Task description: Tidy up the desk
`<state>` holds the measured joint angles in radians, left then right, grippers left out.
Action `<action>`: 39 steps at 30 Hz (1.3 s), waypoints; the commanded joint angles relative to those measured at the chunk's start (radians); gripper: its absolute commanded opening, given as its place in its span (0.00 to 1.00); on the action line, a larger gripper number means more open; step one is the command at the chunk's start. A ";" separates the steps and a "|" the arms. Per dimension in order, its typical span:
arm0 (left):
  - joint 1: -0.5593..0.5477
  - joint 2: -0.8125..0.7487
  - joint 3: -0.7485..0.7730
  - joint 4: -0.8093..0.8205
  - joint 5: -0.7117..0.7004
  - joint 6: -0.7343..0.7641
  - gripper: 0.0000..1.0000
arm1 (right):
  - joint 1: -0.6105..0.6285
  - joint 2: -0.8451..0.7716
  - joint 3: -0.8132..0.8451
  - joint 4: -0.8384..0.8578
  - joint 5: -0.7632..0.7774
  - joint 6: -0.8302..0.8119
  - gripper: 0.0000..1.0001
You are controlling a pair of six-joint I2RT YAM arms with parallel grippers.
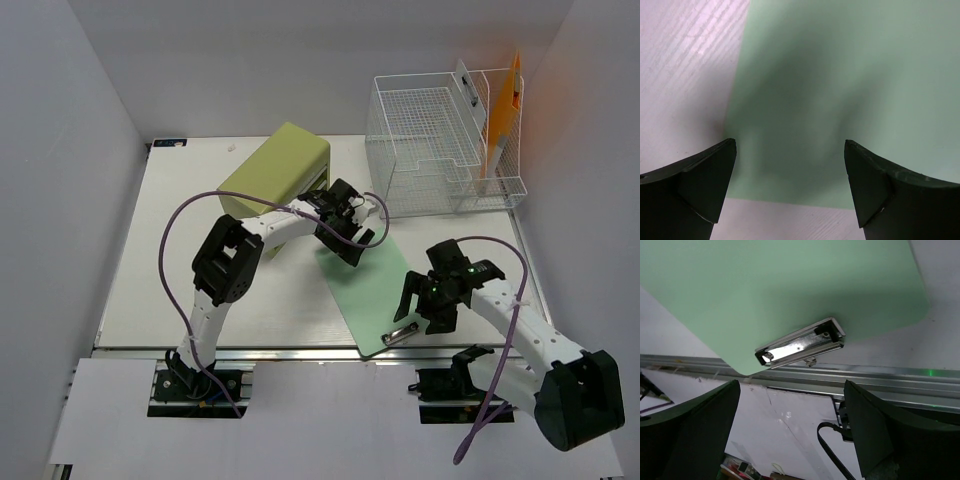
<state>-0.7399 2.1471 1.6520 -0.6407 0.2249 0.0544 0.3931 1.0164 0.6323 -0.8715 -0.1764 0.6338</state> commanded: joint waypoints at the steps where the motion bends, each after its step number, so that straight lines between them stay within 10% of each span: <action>1: 0.000 -0.006 0.039 0.041 0.002 -0.033 0.98 | 0.007 0.001 0.001 -0.018 0.069 0.055 0.89; 18: 0.000 -0.012 -0.047 0.067 -0.025 -0.125 0.98 | -0.005 0.218 -0.046 0.296 0.066 0.035 0.89; 39: 0.000 -0.183 -0.261 0.010 0.090 -0.289 0.77 | -0.382 0.380 0.099 0.557 0.015 -0.101 0.87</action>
<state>-0.7353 2.0251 1.4391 -0.5602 0.2508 -0.1886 0.0341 1.3956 0.6895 -0.3344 -0.1524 0.5987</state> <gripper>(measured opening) 0.775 0.873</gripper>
